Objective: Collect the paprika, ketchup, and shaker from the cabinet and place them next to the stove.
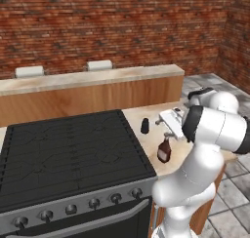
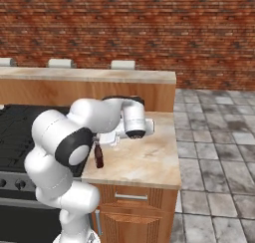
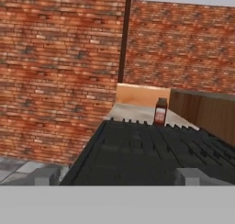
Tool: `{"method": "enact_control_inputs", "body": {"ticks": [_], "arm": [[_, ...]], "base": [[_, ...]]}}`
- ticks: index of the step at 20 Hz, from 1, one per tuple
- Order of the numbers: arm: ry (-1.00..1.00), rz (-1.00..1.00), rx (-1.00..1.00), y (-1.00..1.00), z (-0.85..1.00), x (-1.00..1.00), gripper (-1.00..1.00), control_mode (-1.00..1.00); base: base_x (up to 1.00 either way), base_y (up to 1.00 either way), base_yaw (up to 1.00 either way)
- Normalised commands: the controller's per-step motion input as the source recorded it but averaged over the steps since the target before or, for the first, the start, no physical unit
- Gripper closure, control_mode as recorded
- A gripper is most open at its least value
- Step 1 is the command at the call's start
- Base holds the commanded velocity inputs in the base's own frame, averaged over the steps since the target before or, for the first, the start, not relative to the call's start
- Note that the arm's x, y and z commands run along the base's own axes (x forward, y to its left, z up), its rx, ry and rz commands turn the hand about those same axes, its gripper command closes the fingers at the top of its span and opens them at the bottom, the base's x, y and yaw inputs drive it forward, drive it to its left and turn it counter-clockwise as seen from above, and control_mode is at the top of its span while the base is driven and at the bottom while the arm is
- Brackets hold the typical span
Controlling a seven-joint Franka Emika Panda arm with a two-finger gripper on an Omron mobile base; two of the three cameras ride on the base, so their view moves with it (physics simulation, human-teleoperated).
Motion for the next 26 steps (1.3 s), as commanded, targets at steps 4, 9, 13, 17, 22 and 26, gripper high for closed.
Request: {"method": "enact_control_inputs", "body": {"ticks": [4,9,13,17,22,26], "arm": [[0.0,0.0,0.0,-0.01,0.69,-0.4,-1.0,-1.0],[0.0,0.0,0.0,0.0,0.71,-0.47,-1.0,-1.0],[0.0,0.0,0.0,0.06,0.71,-0.51,-1.0,-1.0],[0.01,0.0,0.0,0.15,0.66,-0.54,-1.0,-1.0],[0.01,0.0,-0.01,0.32,0.67,-0.49,-1.0,-1.0],[0.01,0.0,-0.04,0.39,0.66,-0.39,-1.0,-1.0]], "base": [[0.0,0.0,0.0],[0.0,0.0,0.0],[0.0,0.0,0.0],[0.0,0.0,0.0],[0.0,0.0,0.0],[0.0,0.0,0.0]]}}
